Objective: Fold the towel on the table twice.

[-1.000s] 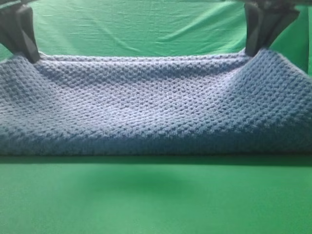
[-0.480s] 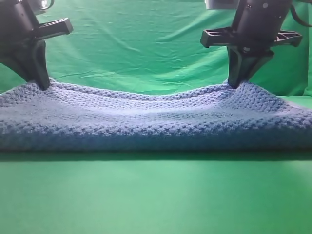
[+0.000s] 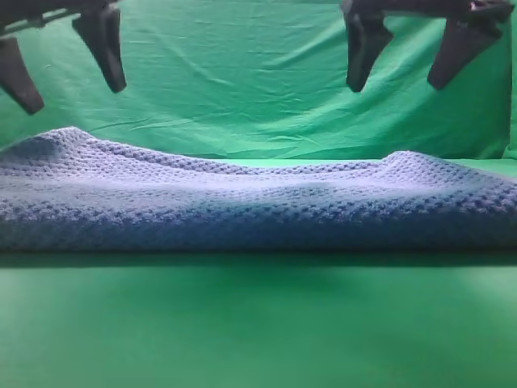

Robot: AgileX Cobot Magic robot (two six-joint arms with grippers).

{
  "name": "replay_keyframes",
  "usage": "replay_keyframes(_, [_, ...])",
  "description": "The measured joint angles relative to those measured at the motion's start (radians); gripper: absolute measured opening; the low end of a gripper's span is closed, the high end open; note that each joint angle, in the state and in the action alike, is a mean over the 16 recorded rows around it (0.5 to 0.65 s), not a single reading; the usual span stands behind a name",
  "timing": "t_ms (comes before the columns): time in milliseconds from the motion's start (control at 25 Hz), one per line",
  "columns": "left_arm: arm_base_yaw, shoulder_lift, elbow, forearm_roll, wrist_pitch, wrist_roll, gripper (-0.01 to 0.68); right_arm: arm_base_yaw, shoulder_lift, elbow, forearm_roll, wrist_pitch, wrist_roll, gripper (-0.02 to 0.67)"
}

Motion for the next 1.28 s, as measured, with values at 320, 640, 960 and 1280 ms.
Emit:
replay_keyframes(320, [0.001,-0.154,-0.138,0.000,0.193,0.026,0.216,-0.001,-0.269,0.000,0.007,0.156,0.002,0.266])
replay_keyframes(640, [0.001,-0.452,-0.064,-0.068,0.216,0.118,0.008,-0.001,-0.572,0.008,0.048,0.328,-0.002,0.025])
replay_keyframes(960, [0.001,-0.872,0.209,-0.150,0.156,0.233,0.000,-0.001,-0.877,0.118,0.100,0.387,-0.043,0.000])
replay_keyframes(1280, [0.001,-1.303,0.504,-0.184,0.091,0.279,0.000,-0.001,-1.174,0.353,0.157,0.308,-0.111,0.000])
